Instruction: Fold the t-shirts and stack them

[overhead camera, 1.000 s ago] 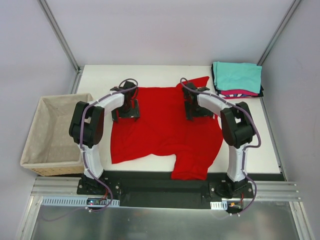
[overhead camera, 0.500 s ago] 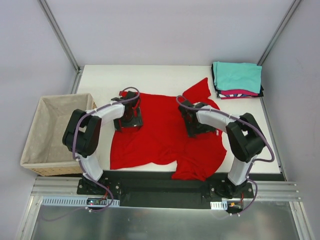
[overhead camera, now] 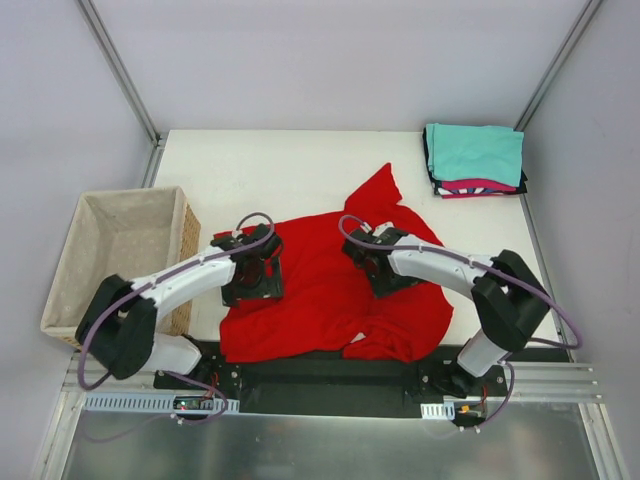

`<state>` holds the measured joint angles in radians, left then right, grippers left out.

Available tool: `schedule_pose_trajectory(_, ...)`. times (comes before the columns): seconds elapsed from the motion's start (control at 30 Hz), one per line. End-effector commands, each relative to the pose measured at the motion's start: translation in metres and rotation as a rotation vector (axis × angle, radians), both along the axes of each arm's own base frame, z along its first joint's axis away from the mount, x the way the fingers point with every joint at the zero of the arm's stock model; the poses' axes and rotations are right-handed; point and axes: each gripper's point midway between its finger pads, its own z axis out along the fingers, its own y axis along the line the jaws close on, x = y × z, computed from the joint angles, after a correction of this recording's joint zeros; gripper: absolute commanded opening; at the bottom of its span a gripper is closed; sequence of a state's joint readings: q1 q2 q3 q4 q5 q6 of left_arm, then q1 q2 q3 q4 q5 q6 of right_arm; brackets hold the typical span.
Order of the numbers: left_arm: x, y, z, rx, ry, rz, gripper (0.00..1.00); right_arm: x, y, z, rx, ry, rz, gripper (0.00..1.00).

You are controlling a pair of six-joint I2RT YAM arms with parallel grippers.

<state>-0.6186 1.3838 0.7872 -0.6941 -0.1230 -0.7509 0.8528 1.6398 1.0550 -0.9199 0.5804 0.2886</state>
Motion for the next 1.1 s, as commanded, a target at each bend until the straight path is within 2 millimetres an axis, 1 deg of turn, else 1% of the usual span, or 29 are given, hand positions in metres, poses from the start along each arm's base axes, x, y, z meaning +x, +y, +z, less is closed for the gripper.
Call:
schedule_pose_trajectory(0.0, 0.021, 0.003, 0.056, -0.012, -0.149, 0.038, 0.99, 0.016, -0.011, 0.052, -0.037, -0.145, -0.016, 0.97)
schedule_pose_trajectory(0.03, 0.028, 0.004, 0.067, 0.007, -0.175, 0.029, 0.99, 0.024, -0.006, 0.069, -0.031, -0.171, -0.002, 0.97)
schedule_pose_trajectory(0.07, 0.044, 0.004, 0.093, 0.024, -0.237, 0.031, 0.99, 0.032, -0.005, 0.079, -0.028, -0.195, -0.004, 0.97)
schedule_pose_trajectory(0.13, 0.062, 0.005, 0.110, 0.080, -0.272, -0.004, 0.99, 0.051, 0.003, 0.102, 0.001, -0.245, 0.010, 0.97)
schedule_pose_trajectory(0.17, 0.079, -0.002, 0.135, 0.068, -0.330, -0.008, 0.99, 0.061, 0.000, 0.107, 0.021, -0.256, -0.013, 0.96)
schedule_pose_trajectory(0.2, 0.086, 0.002, 0.142, 0.107, -0.343, -0.025, 0.99, 0.066, 0.002, 0.109, 0.054, -0.245, -0.020, 0.97)
schedule_pose_trajectory(0.23, 0.095, -0.001, 0.143, 0.124, -0.340, -0.032, 0.99, 0.076, 0.006, 0.115, 0.090, -0.267, -0.024, 0.97)
schedule_pose_trajectory(0.27, 0.106, -0.007, 0.158, 0.108, -0.373, -0.030, 0.99, 0.089, 0.005, 0.124, 0.111, -0.289, -0.024, 0.97)
schedule_pose_trajectory(0.3, 0.112, -0.010, 0.161, 0.111, -0.382, -0.038, 0.99, 0.096, 0.010, 0.126, 0.152, -0.285, -0.016, 0.97)
schedule_pose_trajectory(0.33, 0.117, -0.013, 0.157, 0.123, -0.369, -0.044, 0.99, 0.108, 0.016, 0.128, 0.196, -0.306, -0.016, 0.97)
schedule_pose_trajectory(0.37, 0.125, -0.018, 0.163, 0.109, -0.382, -0.044, 0.99, 0.121, 0.014, 0.134, 0.226, -0.321, -0.022, 0.97)
schedule_pose_trajectory(0.4, 0.129, -0.023, 0.156, 0.115, -0.358, -0.059, 0.99, 0.129, 0.019, 0.135, 0.272, -0.317, -0.022, 0.97)
schedule_pose_trajectory(0.43, 0.132, -0.029, 0.156, 0.098, -0.352, -0.064, 0.99, 0.138, 0.018, 0.137, 0.290, -0.331, -0.037, 0.97)
schedule_pose_trajectory(0.47, 0.136, -0.032, 0.158, 0.090, -0.356, -0.061, 0.99, 0.151, 0.012, 0.131, 0.283, -0.318, -0.066, 0.97)
schedule_pose_trajectory(0.5, 0.137, -0.036, 0.153, 0.089, -0.338, -0.068, 0.99, 0.163, 0.015, 0.140, 0.306, -0.334, -0.062, 0.97)
schedule_pose_trajectory(0.57, 0.140, -0.042, 0.152, 0.069, -0.336, -0.070, 0.99, 0.181, 0.013, 0.139, 0.312, -0.332, -0.081, 0.97)
schedule_pose_trajectory(0.63, 0.141, -0.043, 0.148, 0.071, -0.331, -0.073, 0.99, 0.203, 0.019, 0.133, 0.316, -0.313, -0.066, 0.97)
schedule_pose_trajectory(0.67, 0.142, -0.043, 0.145, 0.073, -0.328, -0.075, 0.99, 0.212, 0.014, 0.130, 0.329, -0.307, -0.083, 0.97)
schedule_pose_trajectory(0.7, 0.142, -0.045, 0.143, 0.070, -0.325, -0.077, 0.99, 0.220, 0.022, 0.114, 0.355, -0.263, -0.079, 0.97)
schedule_pose_trajectory(0.73, 0.143, -0.046, 0.140, 0.070, -0.319, -0.081, 0.99, 0.233, 0.027, 0.119, 0.401, -0.284, -0.082, 0.97)
schedule_pose_trajectory(0.77, 0.143, -0.047, 0.138, 0.064, -0.314, -0.083, 0.99, 0.243, 0.024, 0.114, 0.433, -0.280, -0.104, 0.97)
schedule_pose_trajectory(0.8, 0.142, -0.048, 0.137, 0.060, -0.309, -0.085, 0.99, 0.249, 0.032, 0.108, 0.499, -0.253, -0.097, 0.97)
schedule_pose_trajectory(0.83, 0.143, -0.049, 0.135, 0.058, -0.307, -0.087, 0.99, 0.264, 0.039, 0.101, 0.537, -0.253, -0.098, 0.97)
schedule_pose_trajectory(0.87, 0.143, -0.050, 0.133, 0.058, -0.304, -0.088, 0.99, 0.272, 0.039, 0.097, 0.569, -0.246, -0.102, 0.97)
schedule_pose_trajectory(0.9, 0.143, -0.050, 0.134, 0.058, -0.309, -0.090, 0.99, 0.277, 0.051, 0.094, 0.632, -0.222, -0.079, 0.97)
schedule_pose_trajectory(0.93, 0.144, -0.050, 0.132, 0.059, -0.308, -0.092, 0.99, 0.285, 0.058, 0.080, 0.650, -0.197, -0.071, 0.97)
schedule_pose_trajectory(0.97, 0.144, -0.050, 0.133, 0.060, -0.311, -0.095, 0.99, 0.295, 0.066, 0.089, 0.692, -0.217, -0.052, 0.97)
schedule_pose_trajectory(1.0, 0.146, -0.049, 0.132, 0.068, -0.314, -0.097, 1.00, 0.297, 0.081, 0.089, 0.760, -0.190, -0.019, 0.97)
schedule_pose_trajectory(1.07, 0.149, -0.050, 0.133, 0.070, -0.318, -0.104, 0.99, 0.309, 0.096, 0.086, 0.834, -0.191, -0.023, 0.97)
